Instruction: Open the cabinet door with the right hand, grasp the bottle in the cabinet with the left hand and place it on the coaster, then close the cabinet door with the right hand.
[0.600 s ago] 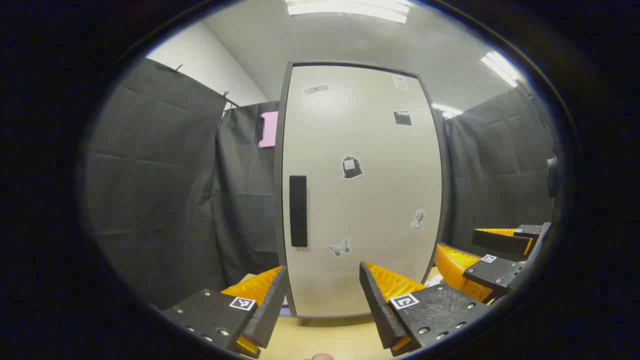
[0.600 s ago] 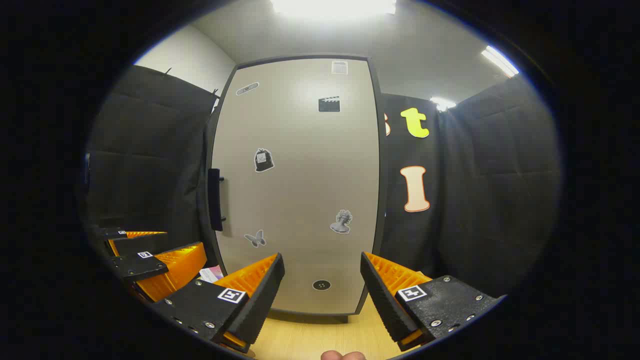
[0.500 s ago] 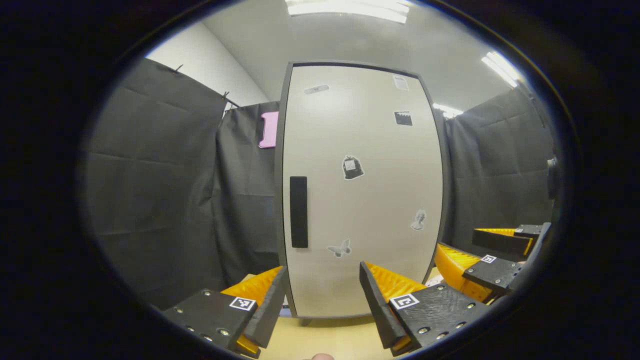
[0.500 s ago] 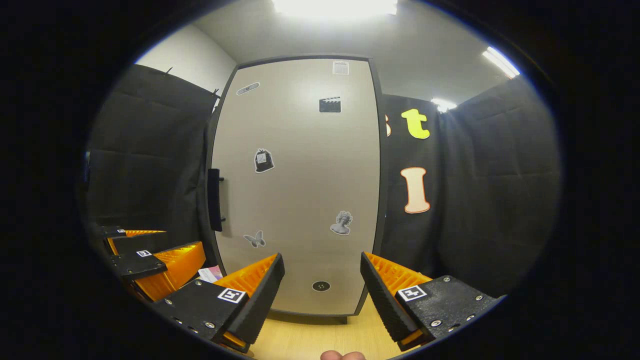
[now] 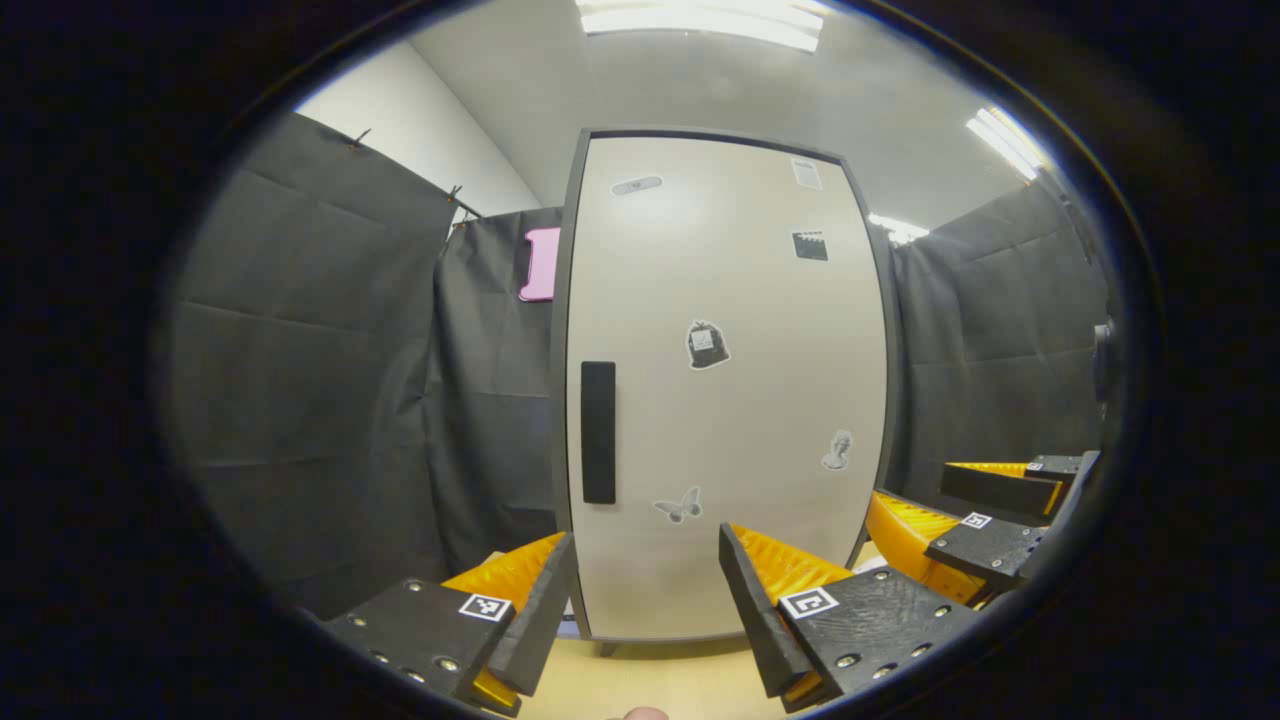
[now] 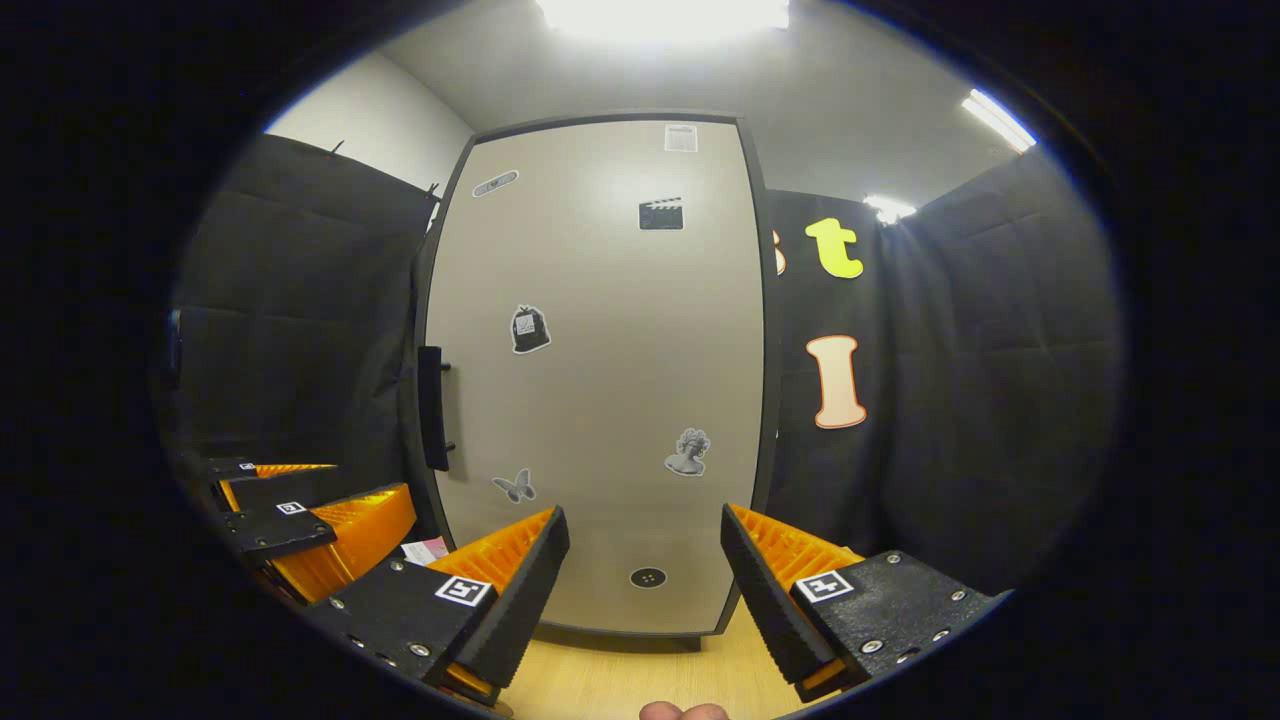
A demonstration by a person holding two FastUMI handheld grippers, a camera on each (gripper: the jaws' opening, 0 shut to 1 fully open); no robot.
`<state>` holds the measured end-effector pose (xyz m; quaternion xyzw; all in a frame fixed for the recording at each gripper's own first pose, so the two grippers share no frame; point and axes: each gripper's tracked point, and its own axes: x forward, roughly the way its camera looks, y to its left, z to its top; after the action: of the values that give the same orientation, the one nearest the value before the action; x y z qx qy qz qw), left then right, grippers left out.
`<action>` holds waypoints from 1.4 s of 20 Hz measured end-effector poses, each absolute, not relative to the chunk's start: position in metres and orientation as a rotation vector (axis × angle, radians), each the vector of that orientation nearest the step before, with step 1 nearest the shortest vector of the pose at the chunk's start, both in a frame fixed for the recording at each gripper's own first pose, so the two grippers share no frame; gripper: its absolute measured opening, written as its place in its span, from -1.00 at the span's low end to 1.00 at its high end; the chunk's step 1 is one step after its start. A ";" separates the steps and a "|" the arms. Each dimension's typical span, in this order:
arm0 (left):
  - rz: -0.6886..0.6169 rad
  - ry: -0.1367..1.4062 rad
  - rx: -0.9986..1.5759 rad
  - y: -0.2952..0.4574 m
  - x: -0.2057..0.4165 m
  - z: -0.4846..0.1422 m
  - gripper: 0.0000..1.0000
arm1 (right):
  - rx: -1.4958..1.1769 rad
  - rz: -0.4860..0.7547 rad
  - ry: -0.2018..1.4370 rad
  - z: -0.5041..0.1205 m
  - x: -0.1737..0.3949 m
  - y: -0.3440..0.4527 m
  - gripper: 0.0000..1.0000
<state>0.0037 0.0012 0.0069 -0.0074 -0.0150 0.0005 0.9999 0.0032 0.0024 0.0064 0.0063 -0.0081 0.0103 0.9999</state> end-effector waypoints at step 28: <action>0.156 -0.030 0.031 0.082 -0.088 -0.009 0.72 | -0.048 0.207 -0.148 0.073 0.064 0.086 0.89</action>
<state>-0.0877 0.0824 -0.0088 0.0154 -0.0150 0.0781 0.9967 0.0644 0.0864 0.0728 -0.0240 -0.0736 0.1033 0.9916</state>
